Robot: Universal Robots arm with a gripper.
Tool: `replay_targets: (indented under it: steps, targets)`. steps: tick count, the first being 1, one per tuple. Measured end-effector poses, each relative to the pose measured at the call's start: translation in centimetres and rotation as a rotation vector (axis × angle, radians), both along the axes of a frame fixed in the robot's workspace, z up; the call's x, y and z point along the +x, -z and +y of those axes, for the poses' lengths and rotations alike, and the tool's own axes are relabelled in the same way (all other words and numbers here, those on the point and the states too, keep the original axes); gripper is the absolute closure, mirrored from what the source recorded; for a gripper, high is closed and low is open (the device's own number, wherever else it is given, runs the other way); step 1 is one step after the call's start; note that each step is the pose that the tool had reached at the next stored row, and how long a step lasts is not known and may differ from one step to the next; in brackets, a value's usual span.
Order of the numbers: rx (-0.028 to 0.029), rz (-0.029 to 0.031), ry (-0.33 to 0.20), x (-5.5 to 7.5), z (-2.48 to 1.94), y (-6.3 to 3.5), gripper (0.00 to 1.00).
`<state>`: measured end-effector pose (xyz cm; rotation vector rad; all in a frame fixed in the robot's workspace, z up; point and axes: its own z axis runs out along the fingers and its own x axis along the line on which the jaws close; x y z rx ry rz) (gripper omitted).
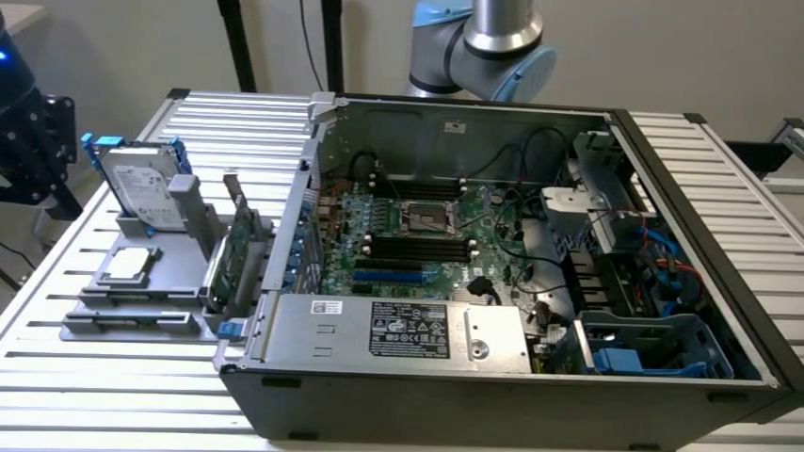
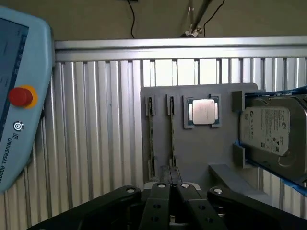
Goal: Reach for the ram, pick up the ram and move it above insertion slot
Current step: 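Pick up the ram and move it above insertion slot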
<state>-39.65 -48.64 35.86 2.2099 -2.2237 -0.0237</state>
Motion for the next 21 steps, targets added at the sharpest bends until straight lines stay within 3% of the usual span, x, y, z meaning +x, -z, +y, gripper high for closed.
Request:
replay_targets:
  steps: [7,14,16,19,21]
  targets:
    - [0.0002,-0.0047,-0.113,-0.02,0.0,0.0,0.89]
    - [0.0002,-0.0049,-0.115,-0.02,0.0,0.01,0.88]
    - [0.0002,-0.0048,-0.115,-0.02,0.0,0.01,0.82]
    - [0.0003,-0.0049,-0.115,-0.02,0.0,0.02,0.64]
    - [0.0002,-0.0048,-0.115,-0.02,0.0,0.02,0.58]
